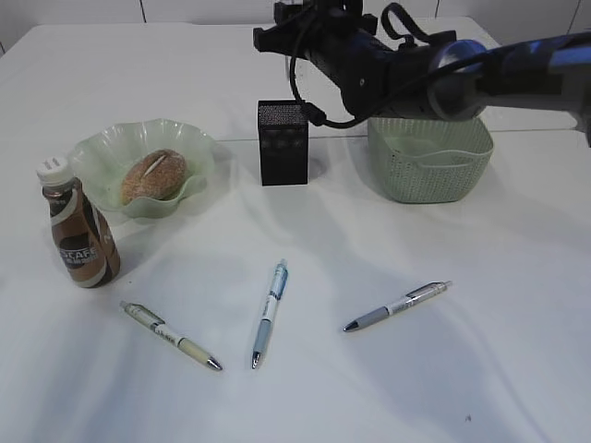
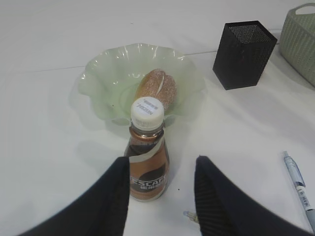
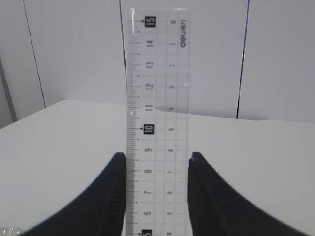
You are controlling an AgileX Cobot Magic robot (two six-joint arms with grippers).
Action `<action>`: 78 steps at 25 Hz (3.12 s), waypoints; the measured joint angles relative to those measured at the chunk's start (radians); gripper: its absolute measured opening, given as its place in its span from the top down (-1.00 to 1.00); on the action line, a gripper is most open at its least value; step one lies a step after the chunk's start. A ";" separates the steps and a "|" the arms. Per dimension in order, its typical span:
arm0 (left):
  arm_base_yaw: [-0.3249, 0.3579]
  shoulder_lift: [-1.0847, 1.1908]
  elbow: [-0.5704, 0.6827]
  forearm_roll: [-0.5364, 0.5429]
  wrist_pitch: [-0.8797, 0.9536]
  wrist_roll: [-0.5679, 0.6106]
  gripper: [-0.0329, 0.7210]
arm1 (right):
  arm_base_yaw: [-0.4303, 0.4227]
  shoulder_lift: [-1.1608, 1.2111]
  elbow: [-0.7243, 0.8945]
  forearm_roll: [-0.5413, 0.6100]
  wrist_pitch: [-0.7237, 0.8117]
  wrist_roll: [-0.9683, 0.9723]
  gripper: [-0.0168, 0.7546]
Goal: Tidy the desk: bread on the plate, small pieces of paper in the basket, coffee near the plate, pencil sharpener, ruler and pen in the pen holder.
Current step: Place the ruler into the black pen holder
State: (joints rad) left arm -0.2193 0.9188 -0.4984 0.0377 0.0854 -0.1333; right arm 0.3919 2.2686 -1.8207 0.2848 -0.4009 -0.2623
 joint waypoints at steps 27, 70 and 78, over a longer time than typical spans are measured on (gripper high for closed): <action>0.000 0.000 0.000 0.028 0.000 0.000 0.11 | 0.000 0.115 0.000 -0.053 -0.108 0.113 0.20; 0.000 0.035 0.000 0.036 -0.070 0.000 0.11 | 0.000 0.263 -0.148 -0.123 -0.041 0.144 0.17; 0.000 0.035 0.000 0.036 -0.076 0.000 0.11 | 0.000 0.266 -0.148 -0.126 -0.017 0.145 0.16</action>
State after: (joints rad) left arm -0.2193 0.9535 -0.4984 0.0734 0.0091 -0.1333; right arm 0.3919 2.5342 -1.9688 0.1593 -0.4181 -0.1174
